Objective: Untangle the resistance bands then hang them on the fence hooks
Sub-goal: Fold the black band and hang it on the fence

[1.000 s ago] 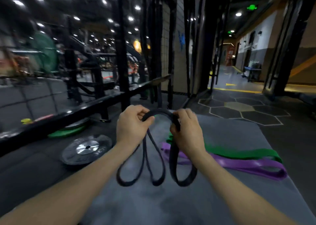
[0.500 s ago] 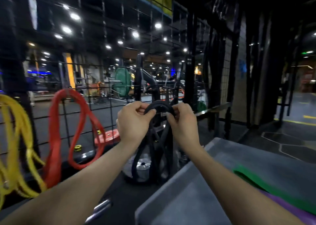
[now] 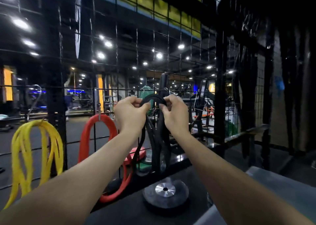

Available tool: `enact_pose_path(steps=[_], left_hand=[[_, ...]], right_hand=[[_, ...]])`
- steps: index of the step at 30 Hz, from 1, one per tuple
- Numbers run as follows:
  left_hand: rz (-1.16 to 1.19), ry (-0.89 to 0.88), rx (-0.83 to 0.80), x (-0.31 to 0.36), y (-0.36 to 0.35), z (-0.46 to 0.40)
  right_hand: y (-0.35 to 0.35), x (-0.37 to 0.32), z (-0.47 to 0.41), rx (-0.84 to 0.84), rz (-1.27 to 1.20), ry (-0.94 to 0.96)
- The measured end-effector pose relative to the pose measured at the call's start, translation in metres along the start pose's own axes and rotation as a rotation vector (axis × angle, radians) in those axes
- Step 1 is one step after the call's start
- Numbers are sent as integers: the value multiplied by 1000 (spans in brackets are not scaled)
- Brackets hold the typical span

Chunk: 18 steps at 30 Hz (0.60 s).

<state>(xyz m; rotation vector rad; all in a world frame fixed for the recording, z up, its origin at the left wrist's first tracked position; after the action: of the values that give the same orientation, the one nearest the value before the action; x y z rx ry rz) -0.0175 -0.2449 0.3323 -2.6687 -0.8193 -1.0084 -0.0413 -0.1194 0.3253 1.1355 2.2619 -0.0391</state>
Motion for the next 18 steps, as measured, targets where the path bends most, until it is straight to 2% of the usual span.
enact_pose_path(steps=[3,8,18], left_hand=[[-66,22,-5,-6,-14,-9],[-169,-40,-26,-24,-29,-17],[-179,9,-4,-53,-26,2]], right_hand=[[-9,9,-12,-20,1,-57],[-28,22,-19,-72,10,-93],[-51,30,8,-144,-17,-106]])
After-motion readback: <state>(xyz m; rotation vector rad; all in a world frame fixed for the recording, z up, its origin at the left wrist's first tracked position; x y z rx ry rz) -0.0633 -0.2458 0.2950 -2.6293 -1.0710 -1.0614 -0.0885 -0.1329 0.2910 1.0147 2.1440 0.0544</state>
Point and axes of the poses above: each hand's wrist, its own z-axis away from the middle knuckle, its own y-axis out of the back of the hand, x = y × z, the point moved 1 cm from there along -z, towards the middle knuckle, and after that the axes turned 5 degrees about -y, right-handed, at the moved point
